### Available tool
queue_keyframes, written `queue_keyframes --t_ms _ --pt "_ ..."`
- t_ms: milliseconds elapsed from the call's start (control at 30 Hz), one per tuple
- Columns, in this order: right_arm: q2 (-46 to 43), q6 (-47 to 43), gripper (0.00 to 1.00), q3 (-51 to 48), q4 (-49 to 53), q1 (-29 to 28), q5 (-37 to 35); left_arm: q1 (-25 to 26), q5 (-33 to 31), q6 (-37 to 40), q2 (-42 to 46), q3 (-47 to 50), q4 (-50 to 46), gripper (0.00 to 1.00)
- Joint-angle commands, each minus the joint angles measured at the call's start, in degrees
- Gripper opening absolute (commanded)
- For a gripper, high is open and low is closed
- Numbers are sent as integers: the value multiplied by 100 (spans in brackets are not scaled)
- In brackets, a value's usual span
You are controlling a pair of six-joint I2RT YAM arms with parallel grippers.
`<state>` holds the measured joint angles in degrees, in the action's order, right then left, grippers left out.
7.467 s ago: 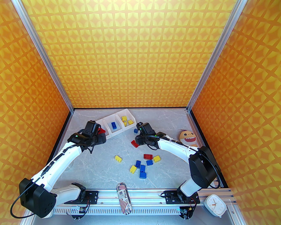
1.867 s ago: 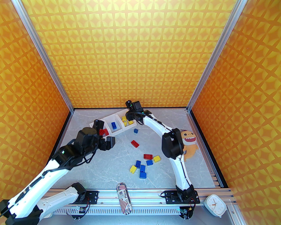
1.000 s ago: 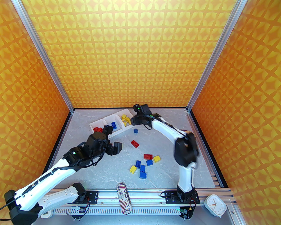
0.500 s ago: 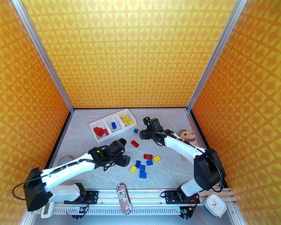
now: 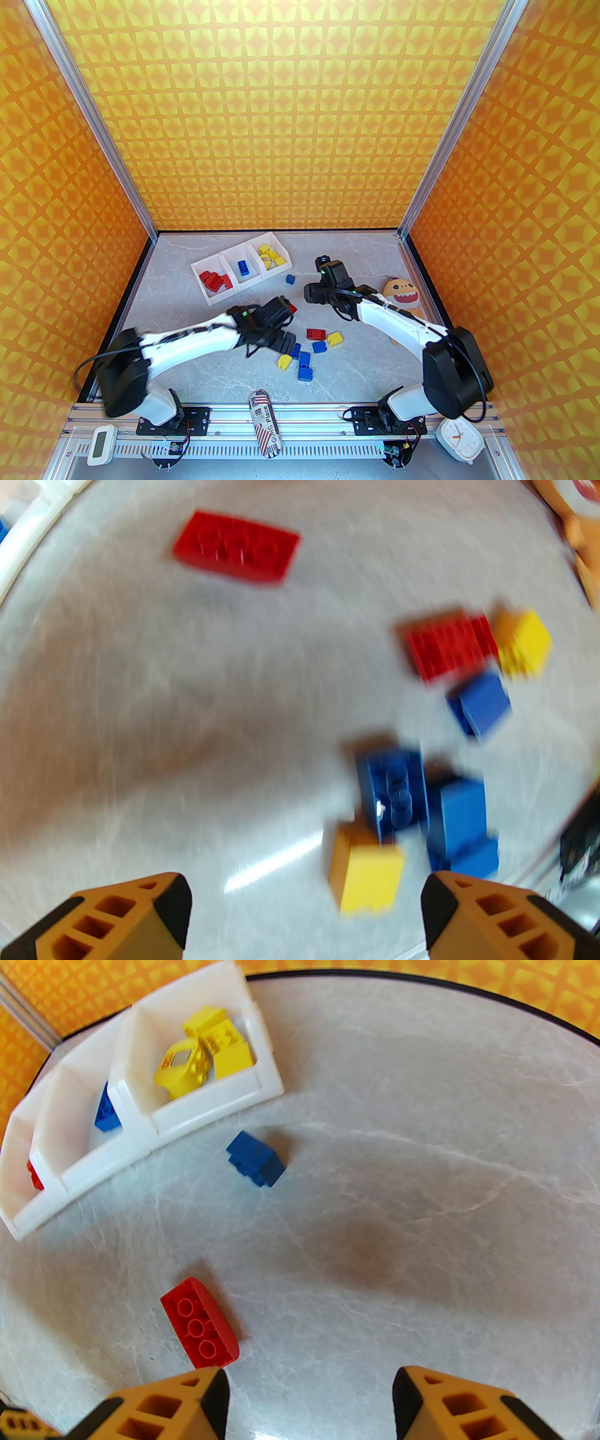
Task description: Sort the legos into containers by color
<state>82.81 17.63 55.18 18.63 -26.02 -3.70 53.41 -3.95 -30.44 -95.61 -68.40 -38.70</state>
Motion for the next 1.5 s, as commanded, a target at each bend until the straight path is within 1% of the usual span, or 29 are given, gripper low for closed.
queue_keyframes --t_ms 0,167,333,533,733,833,933,1067,1200,1333,1467 --pt "-397 162 64 -158 178 102 -277 -306 -132 -86 -574 -682 91 87" --pt "-814 70 65 -328 492 139 -458 -535 -26 -173 -1342 -1424 29 88" --pt "-1368 26 68 -513 795 158 -698 -713 346 -313 -1794 -1619 281 88" --pt "-1680 6 70 -578 1006 163 -862 -900 704 -403 -2039 -1600 686 85" --pt "-1717 30 70 -579 1028 162 -828 -1062 980 -363 -2168 -1624 1053 82" --pt "-1732 48 70 -587 1021 167 -805 -1105 1033 -286 -2268 -1726 1078 81" --pt "-1724 48 70 -587 1039 166 -795 -1148 1071 -194 -2426 -1914 1043 78" --pt "-1729 39 71 -588 1055 163 -805 -1185 1085 -53 -2599 -2208 972 76" --pt "-1736 39 71 -587 1077 165 -820 -1192 1081 93 -2773 -2432 804 68" --pt "-1741 39 71 -587 1083 167 -826 -1192 1074 151 -2797 -2403 733 59" --pt "-1742 39 71 -585 1089 165 -845 -1184 1068 155 -2753 -2246 759 56"
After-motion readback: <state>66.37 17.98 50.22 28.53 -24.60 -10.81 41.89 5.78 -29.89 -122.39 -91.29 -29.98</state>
